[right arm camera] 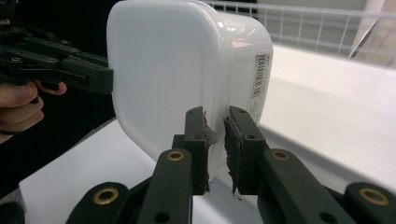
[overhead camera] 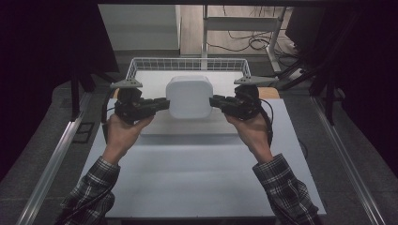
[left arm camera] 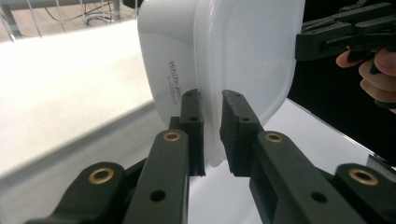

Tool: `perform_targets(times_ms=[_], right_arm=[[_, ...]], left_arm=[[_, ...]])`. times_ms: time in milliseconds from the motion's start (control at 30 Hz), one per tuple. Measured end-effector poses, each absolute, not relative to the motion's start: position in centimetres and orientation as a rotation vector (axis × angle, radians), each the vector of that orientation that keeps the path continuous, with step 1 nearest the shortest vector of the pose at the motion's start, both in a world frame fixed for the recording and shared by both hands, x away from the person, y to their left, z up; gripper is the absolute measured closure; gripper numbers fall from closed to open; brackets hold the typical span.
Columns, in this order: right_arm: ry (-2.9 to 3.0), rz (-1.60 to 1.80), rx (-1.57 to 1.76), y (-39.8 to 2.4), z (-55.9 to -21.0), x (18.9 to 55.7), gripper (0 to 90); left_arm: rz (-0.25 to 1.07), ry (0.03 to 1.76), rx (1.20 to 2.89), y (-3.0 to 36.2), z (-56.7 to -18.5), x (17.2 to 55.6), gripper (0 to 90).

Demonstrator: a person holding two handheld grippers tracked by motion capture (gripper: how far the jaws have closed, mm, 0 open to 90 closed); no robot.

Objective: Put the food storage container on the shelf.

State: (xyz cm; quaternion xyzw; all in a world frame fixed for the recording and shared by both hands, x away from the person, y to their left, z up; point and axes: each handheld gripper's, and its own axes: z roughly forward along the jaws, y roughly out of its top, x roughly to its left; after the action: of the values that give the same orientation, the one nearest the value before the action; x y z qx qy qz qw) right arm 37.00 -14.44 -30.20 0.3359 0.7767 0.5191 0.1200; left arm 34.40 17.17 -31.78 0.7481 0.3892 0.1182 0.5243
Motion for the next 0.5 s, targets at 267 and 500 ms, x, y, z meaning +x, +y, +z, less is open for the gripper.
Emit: perform_targets(times_ms=[267, 500], right_arm=[[2.241, 1.526, 1.025, -14.4, -28.5, 39.4, 78.2], [2.245, 1.491, 1.07, -14.0, -28.0, 41.4, 77.9]], left_arm=[[0.275, 0.95, 1.783, 17.1, -30.0, 37.1, 79.6], [0.246, 0.99, 1.784, 17.0, -30.0, 39.3, 78.9]])
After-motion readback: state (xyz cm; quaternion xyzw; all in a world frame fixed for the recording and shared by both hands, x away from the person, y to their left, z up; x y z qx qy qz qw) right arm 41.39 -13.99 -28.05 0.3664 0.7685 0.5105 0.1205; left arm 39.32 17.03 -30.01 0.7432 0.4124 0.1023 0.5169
